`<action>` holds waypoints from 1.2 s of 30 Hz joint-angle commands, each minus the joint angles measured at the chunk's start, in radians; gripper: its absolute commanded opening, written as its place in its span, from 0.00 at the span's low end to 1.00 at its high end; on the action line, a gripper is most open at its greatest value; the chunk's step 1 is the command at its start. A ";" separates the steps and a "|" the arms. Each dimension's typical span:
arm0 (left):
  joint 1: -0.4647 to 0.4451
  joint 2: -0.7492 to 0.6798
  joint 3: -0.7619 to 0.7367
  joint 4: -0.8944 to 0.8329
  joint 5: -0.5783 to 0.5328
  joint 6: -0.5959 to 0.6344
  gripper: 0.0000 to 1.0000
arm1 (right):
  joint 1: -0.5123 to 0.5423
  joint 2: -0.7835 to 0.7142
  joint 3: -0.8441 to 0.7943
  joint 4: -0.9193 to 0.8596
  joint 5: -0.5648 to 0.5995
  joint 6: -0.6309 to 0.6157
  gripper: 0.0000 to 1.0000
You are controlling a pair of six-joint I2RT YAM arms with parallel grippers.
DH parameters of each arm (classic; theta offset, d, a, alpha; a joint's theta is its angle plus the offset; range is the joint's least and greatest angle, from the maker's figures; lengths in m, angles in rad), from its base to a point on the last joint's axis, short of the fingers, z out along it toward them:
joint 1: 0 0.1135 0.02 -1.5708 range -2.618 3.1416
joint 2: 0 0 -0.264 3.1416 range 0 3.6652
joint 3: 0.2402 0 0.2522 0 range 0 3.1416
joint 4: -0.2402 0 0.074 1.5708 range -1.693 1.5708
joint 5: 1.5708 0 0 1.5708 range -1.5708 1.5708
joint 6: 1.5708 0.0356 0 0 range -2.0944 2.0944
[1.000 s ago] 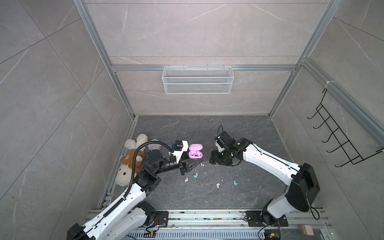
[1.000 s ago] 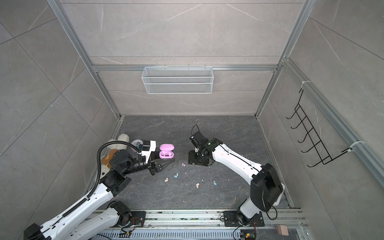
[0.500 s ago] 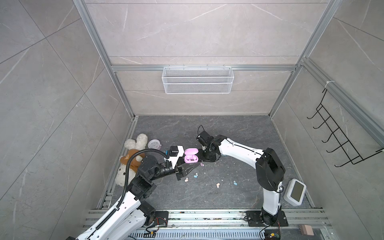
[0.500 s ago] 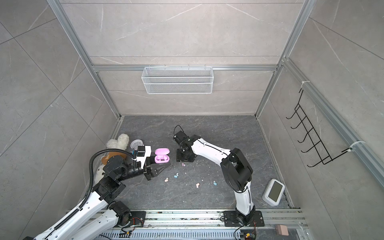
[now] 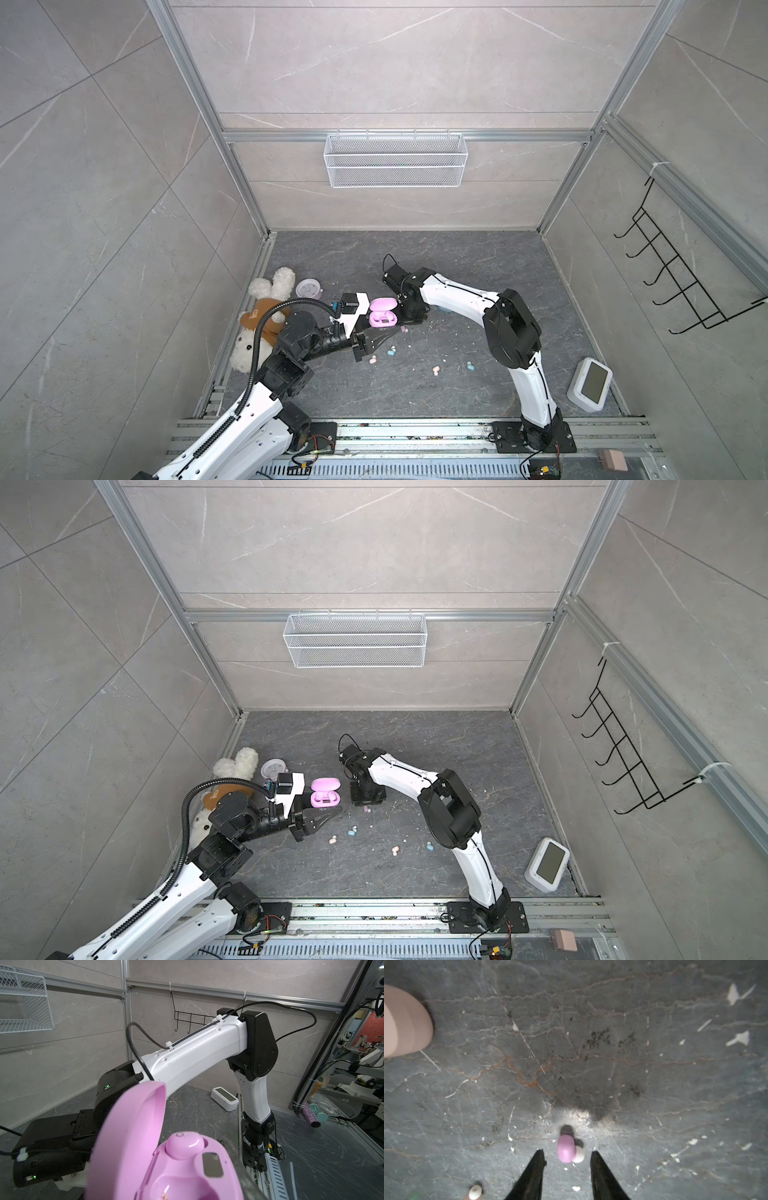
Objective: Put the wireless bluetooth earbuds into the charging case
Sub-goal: 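Move the right gripper down over the second pink earbud on the table, then close the right gripper on the second pink earbud, then lift the pink earbud and carry it toward the open case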
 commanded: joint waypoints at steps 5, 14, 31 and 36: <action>0.006 -0.013 0.007 0.048 -0.001 0.032 0.26 | 0.004 0.062 0.062 -0.066 0.019 -0.056 0.35; 0.005 -0.010 0.007 0.054 0.001 0.029 0.26 | 0.005 0.075 0.052 -0.062 0.007 -0.070 0.29; 0.007 -0.004 0.009 0.056 -0.001 0.026 0.26 | 0.013 0.098 0.055 -0.099 0.028 -0.075 0.18; 0.006 -0.002 0.009 0.057 0.000 0.026 0.26 | 0.014 0.093 0.044 -0.101 0.039 -0.066 0.13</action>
